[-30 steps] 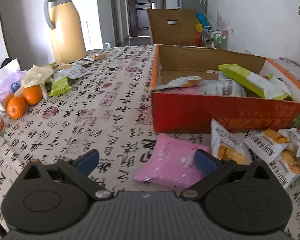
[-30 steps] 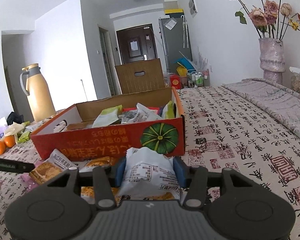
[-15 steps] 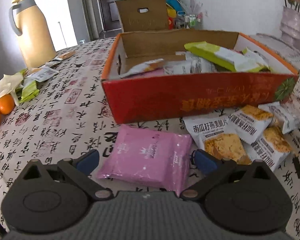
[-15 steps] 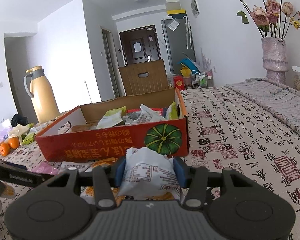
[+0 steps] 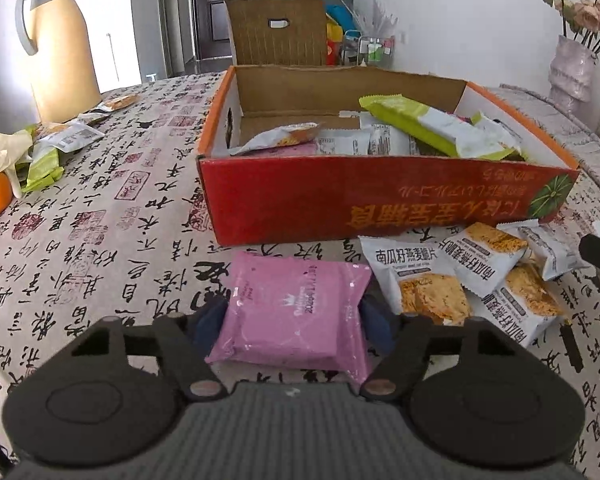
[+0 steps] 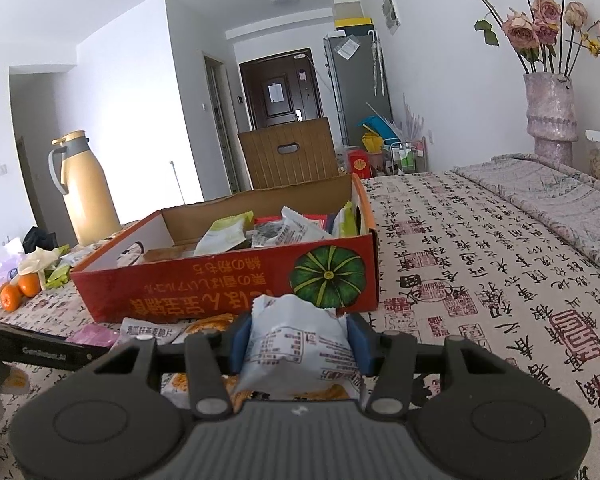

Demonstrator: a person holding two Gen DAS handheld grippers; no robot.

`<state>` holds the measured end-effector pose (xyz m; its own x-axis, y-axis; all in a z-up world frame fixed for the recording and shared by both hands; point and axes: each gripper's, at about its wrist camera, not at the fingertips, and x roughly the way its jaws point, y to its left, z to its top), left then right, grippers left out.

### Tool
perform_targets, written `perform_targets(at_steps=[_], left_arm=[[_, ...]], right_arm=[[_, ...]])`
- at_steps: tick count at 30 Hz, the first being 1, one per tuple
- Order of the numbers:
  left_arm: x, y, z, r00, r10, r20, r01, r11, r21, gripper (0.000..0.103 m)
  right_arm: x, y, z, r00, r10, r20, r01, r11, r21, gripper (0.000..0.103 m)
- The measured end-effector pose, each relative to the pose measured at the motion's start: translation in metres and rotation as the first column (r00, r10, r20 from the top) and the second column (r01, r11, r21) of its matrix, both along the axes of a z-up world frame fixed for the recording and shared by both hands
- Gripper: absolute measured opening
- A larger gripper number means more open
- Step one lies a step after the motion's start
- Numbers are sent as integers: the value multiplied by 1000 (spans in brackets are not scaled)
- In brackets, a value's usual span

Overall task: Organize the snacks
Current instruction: 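Grasp the pink packet with the left gripper while the right holds the white packet, then carry the pink packet and white packet over the box with both grippers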

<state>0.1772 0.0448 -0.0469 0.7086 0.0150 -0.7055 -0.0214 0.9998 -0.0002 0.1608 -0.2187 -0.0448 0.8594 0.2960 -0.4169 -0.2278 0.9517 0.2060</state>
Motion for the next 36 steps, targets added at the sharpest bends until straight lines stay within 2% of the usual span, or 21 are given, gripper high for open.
perform_targets(at_steps=[14,26,30,36], left_arm=[[-26,-3,18,993,39,107,-42,999,27,69],[-42,-3,47,979,43,201,-43,999,-8,69],[-45,-7,60,972,27,233,-24,1000,-16,69],[-43,-14,80,957,8,288,-2,1000,-20,69]], right_arm=[[0,-1,0,1000,4,6,-4,1000,6,50],[-6,5,2,999,-8,38,9,1000,-26,50],[-10,10,8,997,-11,70,15,998,-59,50],[-12,14,27,995,-12,104,19,998,-62,50]])
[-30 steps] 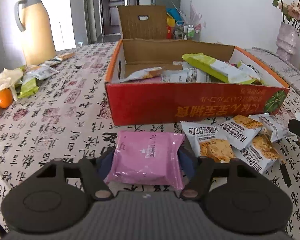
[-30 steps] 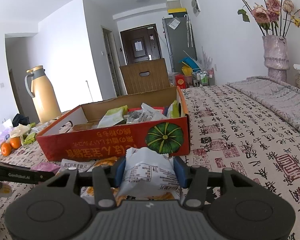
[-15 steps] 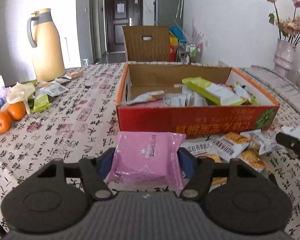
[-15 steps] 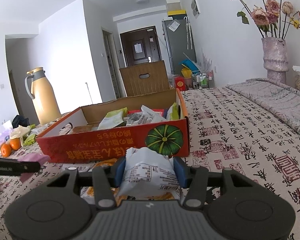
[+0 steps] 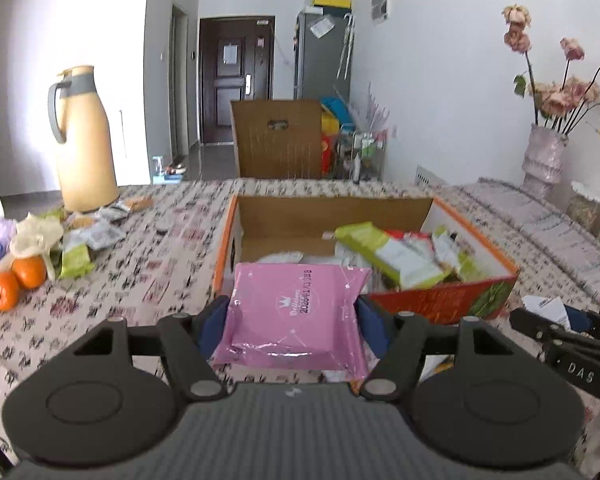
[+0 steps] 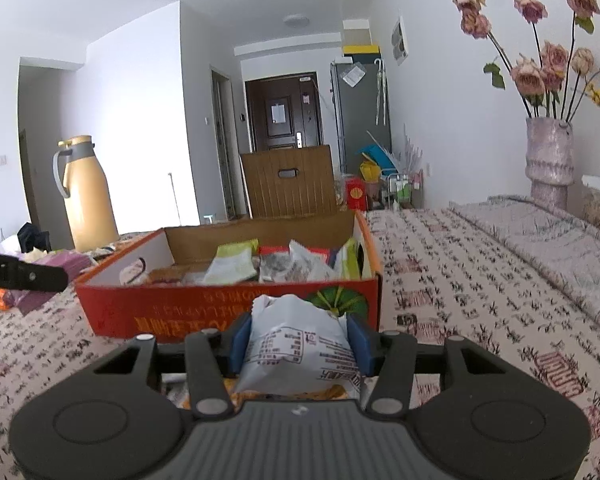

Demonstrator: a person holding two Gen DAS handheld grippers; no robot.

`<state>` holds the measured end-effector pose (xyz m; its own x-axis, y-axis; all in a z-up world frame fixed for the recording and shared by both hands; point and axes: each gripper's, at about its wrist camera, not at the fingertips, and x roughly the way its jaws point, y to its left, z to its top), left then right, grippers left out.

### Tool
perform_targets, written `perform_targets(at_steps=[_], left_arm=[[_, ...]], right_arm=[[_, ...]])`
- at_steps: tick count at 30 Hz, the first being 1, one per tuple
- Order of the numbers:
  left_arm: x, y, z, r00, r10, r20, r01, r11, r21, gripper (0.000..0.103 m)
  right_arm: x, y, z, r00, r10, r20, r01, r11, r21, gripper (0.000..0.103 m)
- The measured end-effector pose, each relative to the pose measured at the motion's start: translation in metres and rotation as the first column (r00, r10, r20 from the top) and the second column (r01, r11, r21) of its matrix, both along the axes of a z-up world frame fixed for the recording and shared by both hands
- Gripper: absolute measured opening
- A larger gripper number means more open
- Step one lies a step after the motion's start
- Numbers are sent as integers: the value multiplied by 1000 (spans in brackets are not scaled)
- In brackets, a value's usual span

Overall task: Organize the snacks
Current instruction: 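Carry the pink packet and white packet over the box with both grippers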

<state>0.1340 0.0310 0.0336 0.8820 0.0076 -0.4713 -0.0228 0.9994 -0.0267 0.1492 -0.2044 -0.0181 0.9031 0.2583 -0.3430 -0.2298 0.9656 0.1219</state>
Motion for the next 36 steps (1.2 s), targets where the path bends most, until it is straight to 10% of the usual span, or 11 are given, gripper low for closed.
perform_targets(at_steps=[19,36], left_arm=[[55,-3,25,998,17,53,-15,999,-38,69],[136,9,-7,992,128,1,-128,992,-13,69]], right_arm=[[56,42,60,994,8,108,-2,999,-53,50],[137,56,29,999,-26,46,29,998,-65,50]])
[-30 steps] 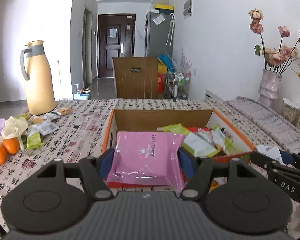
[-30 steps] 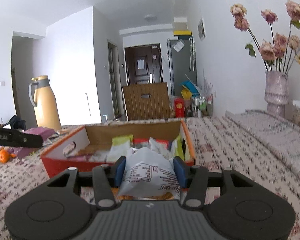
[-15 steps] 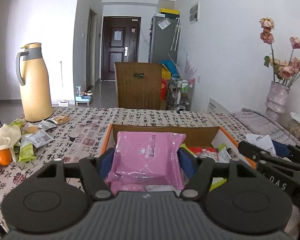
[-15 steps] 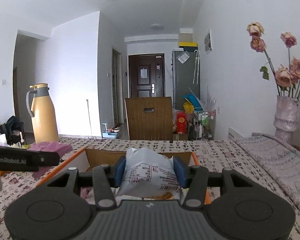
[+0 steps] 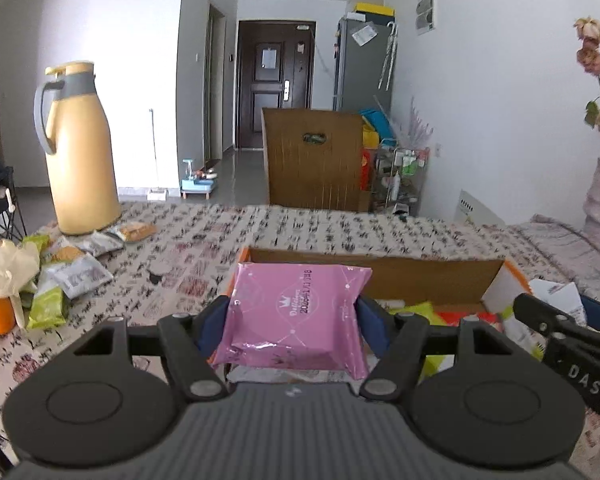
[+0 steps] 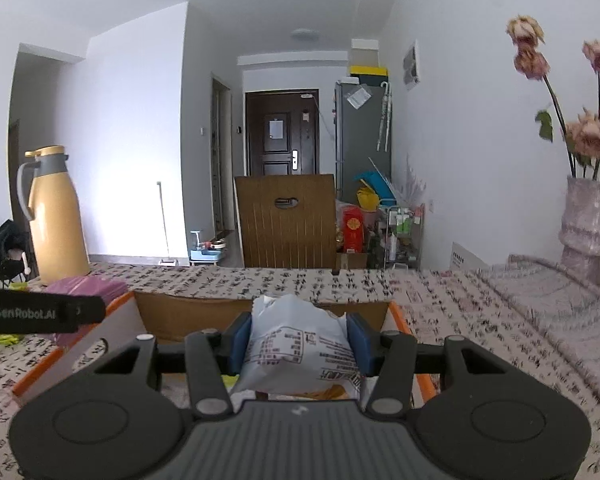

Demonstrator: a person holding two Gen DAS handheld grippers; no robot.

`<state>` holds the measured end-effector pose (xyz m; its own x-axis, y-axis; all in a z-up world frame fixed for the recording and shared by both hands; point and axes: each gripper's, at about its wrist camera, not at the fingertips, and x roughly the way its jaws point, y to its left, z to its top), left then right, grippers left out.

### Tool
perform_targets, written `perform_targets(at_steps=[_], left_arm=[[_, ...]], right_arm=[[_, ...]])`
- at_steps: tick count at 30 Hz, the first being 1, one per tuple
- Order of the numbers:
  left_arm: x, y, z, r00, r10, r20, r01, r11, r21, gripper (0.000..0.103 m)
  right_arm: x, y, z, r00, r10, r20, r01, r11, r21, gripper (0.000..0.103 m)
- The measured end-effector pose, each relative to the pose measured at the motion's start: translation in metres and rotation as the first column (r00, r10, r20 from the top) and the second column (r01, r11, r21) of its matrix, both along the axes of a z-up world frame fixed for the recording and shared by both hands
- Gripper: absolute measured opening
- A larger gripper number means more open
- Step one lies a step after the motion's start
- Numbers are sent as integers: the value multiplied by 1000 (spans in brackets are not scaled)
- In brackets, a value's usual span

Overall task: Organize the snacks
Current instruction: 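Carry the pink packet and white packet over the box with both grippers, then open both grippers to drop the pink and white packets into the box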

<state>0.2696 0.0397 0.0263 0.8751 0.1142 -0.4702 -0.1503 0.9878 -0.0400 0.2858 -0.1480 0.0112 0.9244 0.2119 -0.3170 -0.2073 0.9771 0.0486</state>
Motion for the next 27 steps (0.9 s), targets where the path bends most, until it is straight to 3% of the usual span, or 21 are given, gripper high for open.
perform_targets(at_steps=[10,12,14,15,17,27], left_arm=[[-2,4,-9,1000,-28,8,28,999,-25,73],[-5,4,-9,999,-26,22,27,999,-25,77],[-8,4,-7,999,-15,40,16,1000,-23,94],[-10,4,-6,999,-10,50,11,1000,-22,98],[-13,4,-4,998,3,66,-1,1000,-22,103],[-14,0,-8,999,5,45,-4,1000,-22,103]], right_arm=[[5,-1,-16,998,8,-59,-8,1000,-8,52],[5,-2,-17,998,8,-66,-8,1000,-2,63],[4,-5,-18,998,2,-64,-1,1000,10,72],[3,-7,-17,998,-5,-63,6,1000,17,86],[2,-10,-17,998,-15,-59,18,999,34,103],[3,-12,-17,998,-17,-58,19,999,45,103]])
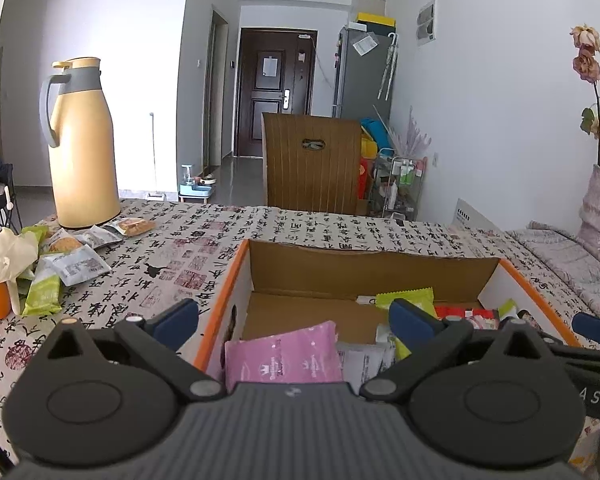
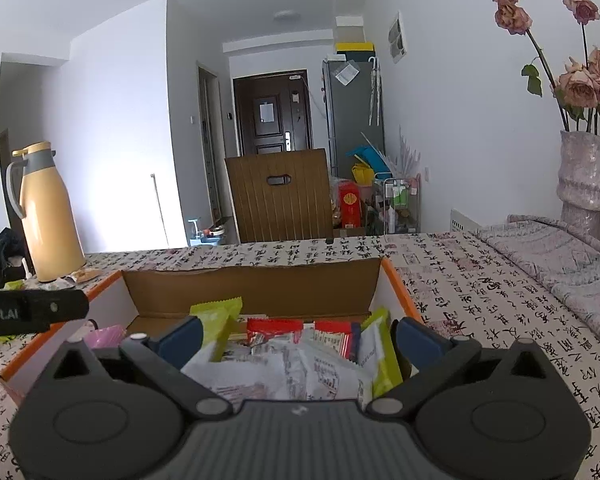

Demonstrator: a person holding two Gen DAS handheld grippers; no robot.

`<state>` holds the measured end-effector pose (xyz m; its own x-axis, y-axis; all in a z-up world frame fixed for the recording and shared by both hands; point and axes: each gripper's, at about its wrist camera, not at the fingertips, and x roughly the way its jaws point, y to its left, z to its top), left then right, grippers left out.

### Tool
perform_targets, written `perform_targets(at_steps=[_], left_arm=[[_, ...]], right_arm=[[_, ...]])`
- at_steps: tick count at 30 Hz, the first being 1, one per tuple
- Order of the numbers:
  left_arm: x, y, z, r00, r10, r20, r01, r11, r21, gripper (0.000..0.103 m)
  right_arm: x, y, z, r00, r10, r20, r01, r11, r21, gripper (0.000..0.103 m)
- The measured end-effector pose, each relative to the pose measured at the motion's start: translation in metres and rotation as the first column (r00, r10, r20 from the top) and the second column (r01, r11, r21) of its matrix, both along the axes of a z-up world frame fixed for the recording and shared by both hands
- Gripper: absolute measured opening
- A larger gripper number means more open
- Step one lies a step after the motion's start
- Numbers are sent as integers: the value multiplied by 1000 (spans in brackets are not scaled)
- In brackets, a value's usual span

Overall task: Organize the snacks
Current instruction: 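Open both grippers to drop the pink and white packets into the box, then withdraw both grippers from the box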

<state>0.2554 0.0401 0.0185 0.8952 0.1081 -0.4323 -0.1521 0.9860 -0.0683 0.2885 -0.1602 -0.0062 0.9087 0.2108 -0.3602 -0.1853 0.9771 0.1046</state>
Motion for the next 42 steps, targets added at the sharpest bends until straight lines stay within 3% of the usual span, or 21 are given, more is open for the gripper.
perform_targets(at_steps=[14,26,42], left_arm=[[-10,-1,16,1000,5,11,-5,1000,-19,103],[-40,5,37,1000,18,22,-17,999,-30,103],[-105,17,13,1000,-14,-22,14,1000,-10,103]], right_arm=[[-7,5,13,1000,3,30,-2,999,-39,103],[-47,3,39,996,26,85,-20,997,-76,103],[-115,-11,23,998,48,41,-46,997,-55,103]])
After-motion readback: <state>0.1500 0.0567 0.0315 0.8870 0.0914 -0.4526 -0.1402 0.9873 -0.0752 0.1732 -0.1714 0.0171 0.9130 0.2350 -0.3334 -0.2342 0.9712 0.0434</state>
